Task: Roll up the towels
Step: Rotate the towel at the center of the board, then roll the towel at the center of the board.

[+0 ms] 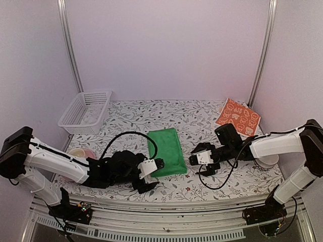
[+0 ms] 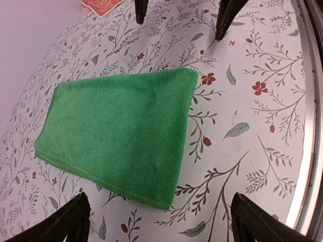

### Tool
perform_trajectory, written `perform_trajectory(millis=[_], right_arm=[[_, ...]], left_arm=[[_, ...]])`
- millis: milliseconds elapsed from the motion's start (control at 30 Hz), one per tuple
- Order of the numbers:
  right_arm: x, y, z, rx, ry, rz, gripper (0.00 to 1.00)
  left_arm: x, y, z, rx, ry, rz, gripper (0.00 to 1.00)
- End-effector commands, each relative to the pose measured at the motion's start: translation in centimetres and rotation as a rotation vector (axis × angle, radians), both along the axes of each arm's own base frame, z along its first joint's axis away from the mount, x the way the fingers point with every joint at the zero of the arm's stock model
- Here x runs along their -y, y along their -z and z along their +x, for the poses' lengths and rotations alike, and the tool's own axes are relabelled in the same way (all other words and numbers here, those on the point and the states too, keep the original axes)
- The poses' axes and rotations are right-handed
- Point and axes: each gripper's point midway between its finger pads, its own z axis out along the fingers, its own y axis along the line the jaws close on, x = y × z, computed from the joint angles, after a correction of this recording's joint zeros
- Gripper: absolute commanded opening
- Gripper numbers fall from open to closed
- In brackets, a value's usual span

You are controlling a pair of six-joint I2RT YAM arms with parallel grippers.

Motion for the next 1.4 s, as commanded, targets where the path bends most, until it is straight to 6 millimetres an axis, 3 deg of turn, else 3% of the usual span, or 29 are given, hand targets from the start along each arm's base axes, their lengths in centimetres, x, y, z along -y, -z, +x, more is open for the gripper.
perform_trajectory(millis=[0,133,300,633,1033,1200,1367], right_arm=[[-1.7,1.4,2.5,0.093,0.101,-0.106,0.89],[-2.2,3.1,2.6,0.111,0.125,-0.167,0.84],[-2.5,3.9,2.0,0.102,0.111,-0.180,0.79],[-3.3,4.2,-1.3,0.059,-0.004,-0.169,0.78],[-3.8,4.7,-1.5,0.040,0.000,-0.178,0.68],[-4.2,5.3,-2.0,0.027,-0.009,-0.187,0.66],[-4.6,5.9,-1.4,0.031,0.025,-0.200,0.57]], left_arm=[[-0.6,1.2,-0.6,0.128,0.115,0.119,0.97],[-0.4,2.1,0.0,0.153,0.114,0.138,0.97],[-0.3,3.1,0.2,0.174,0.103,0.131,0.97],[0.0,5.8,0.2,0.139,0.101,0.178,0.96],[-0.5,3.3,0.2,0.177,0.079,0.083,0.95],[-0.6,3.1,0.3,0.182,0.072,0.072,0.95],[-0.7,3.0,0.3,0.183,0.072,0.069,0.95]])
